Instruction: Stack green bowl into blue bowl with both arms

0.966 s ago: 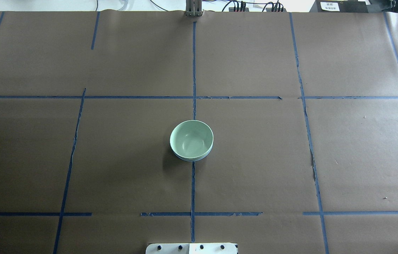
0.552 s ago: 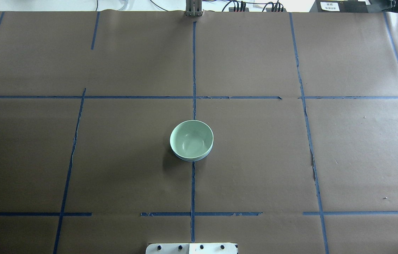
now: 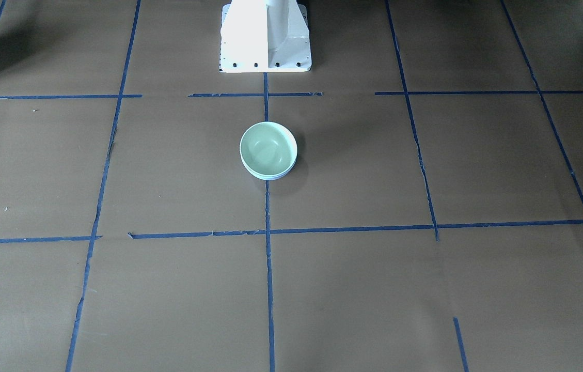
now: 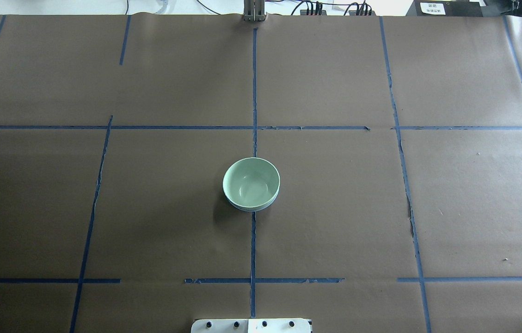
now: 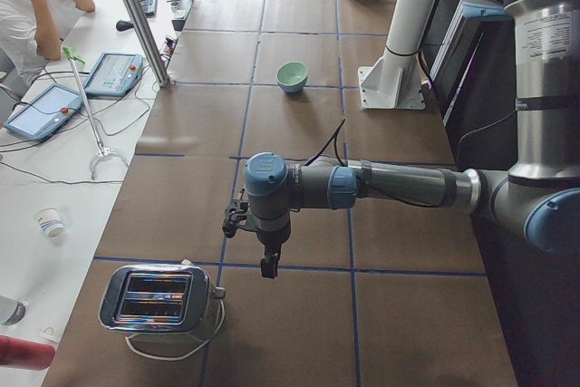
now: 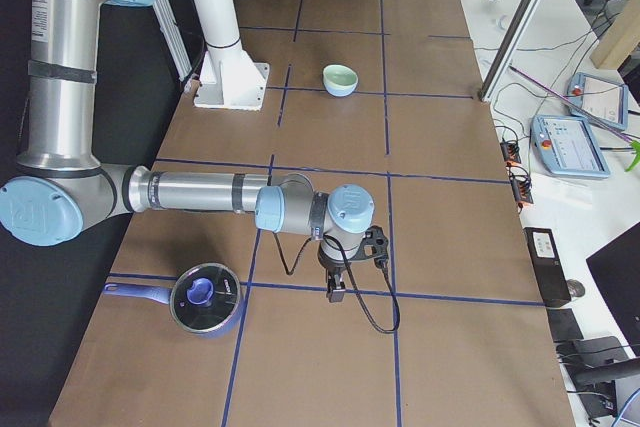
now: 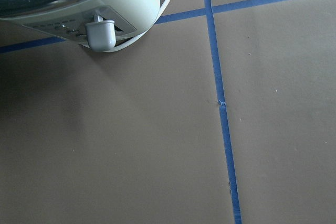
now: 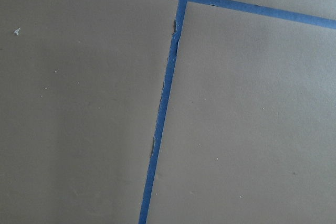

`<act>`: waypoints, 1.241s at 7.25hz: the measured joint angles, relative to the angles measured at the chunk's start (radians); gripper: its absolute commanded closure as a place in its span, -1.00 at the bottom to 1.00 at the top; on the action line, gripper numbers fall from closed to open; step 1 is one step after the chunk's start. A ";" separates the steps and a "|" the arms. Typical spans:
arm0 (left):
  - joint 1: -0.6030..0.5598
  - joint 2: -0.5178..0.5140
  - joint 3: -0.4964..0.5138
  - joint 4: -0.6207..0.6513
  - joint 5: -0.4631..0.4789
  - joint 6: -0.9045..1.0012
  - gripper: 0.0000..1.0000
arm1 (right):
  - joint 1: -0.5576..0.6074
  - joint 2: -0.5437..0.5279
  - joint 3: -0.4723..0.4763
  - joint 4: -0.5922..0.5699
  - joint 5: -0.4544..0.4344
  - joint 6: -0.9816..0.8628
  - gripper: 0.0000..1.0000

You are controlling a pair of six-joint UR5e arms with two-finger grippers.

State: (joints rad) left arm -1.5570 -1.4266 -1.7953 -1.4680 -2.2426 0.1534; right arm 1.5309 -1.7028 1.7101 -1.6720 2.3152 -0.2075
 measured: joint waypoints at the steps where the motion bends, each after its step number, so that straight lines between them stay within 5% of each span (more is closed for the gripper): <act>1: 0.000 0.000 0.000 0.000 0.000 0.000 -1.00 | 0.000 0.000 0.001 0.000 0.001 0.000 -1.00; 9: 0.002 0.000 0.004 -0.003 0.000 0.000 -1.00 | 0.000 0.000 -0.002 0.000 0.035 0.000 -1.00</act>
